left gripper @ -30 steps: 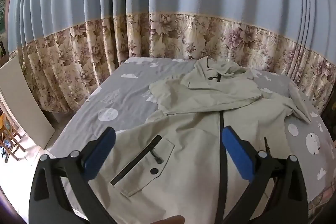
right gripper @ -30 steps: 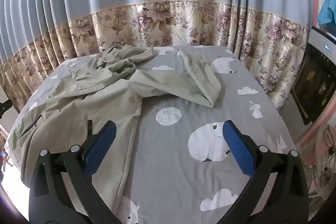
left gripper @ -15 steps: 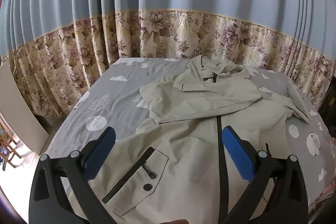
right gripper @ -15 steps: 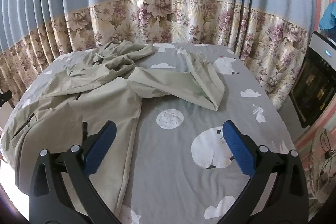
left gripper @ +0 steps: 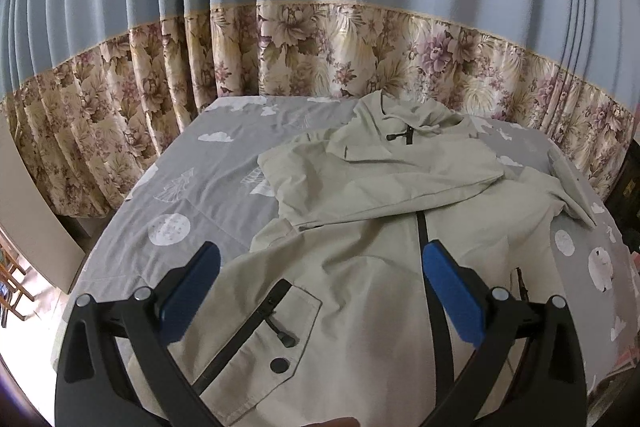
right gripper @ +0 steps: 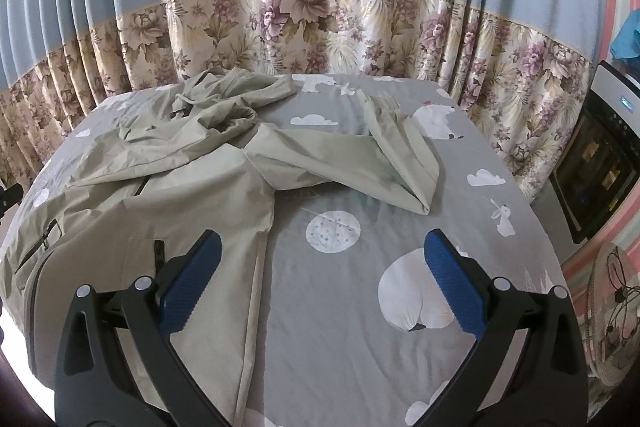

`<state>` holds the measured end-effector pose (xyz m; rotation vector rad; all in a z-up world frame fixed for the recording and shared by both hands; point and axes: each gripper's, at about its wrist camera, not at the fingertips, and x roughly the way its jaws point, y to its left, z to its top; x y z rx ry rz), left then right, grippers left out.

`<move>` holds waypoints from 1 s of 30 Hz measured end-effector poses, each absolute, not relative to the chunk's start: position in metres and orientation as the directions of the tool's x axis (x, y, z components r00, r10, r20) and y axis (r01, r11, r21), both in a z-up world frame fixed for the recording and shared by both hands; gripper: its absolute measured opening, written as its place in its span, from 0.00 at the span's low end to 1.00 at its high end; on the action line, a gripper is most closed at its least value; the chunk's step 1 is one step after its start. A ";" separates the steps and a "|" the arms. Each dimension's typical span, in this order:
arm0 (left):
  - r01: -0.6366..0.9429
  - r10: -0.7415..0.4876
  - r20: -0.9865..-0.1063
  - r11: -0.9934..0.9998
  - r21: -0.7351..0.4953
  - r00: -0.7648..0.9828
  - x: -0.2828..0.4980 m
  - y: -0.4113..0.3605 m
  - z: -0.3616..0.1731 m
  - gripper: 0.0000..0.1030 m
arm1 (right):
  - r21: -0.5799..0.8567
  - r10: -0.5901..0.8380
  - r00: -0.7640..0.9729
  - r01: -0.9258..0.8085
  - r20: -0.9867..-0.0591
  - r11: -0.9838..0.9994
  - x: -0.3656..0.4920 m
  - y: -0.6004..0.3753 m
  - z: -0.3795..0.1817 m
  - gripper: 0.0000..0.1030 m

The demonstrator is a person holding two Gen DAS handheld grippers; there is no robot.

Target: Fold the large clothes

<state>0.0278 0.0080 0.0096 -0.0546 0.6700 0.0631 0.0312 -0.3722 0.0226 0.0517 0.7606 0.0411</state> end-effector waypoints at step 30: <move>-0.076 0.048 -0.637 0.997 -0.016 0.769 0.033 0.007 0.005 0.98 | 0.066 0.055 0.719 -0.013 -0.693 0.998 0.035 -0.378 0.014 0.97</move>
